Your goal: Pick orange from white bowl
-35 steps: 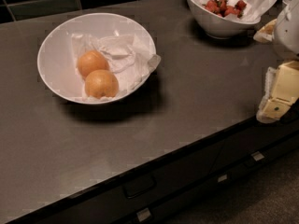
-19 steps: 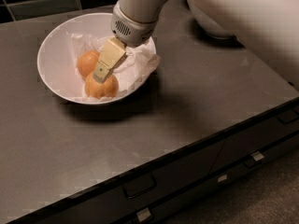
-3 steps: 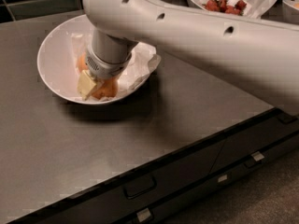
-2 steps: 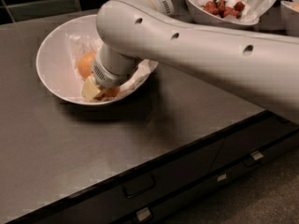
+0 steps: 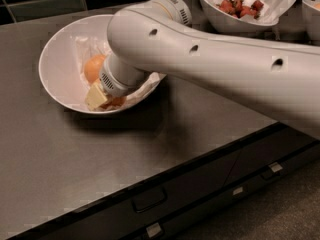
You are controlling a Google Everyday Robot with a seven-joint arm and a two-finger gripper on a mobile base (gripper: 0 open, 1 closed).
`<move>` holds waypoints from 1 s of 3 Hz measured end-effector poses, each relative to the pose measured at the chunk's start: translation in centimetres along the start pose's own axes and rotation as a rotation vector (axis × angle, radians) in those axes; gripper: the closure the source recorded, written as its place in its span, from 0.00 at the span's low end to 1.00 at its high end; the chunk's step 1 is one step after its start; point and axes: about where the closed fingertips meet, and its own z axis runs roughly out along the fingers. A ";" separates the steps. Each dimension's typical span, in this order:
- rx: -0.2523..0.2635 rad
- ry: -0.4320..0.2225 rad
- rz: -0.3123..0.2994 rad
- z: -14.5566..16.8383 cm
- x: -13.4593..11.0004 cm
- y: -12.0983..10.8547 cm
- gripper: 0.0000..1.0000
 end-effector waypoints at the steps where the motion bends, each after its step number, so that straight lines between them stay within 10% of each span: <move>1: 0.011 -0.072 -0.012 0.1 -0.6 -0.1 0.47; 3: 0.010 -0.084 -0.013 0.1 -0.9 0.0 0.93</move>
Offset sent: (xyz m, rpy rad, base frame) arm 0.0038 0.0029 0.0018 0.0335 -0.0528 0.0004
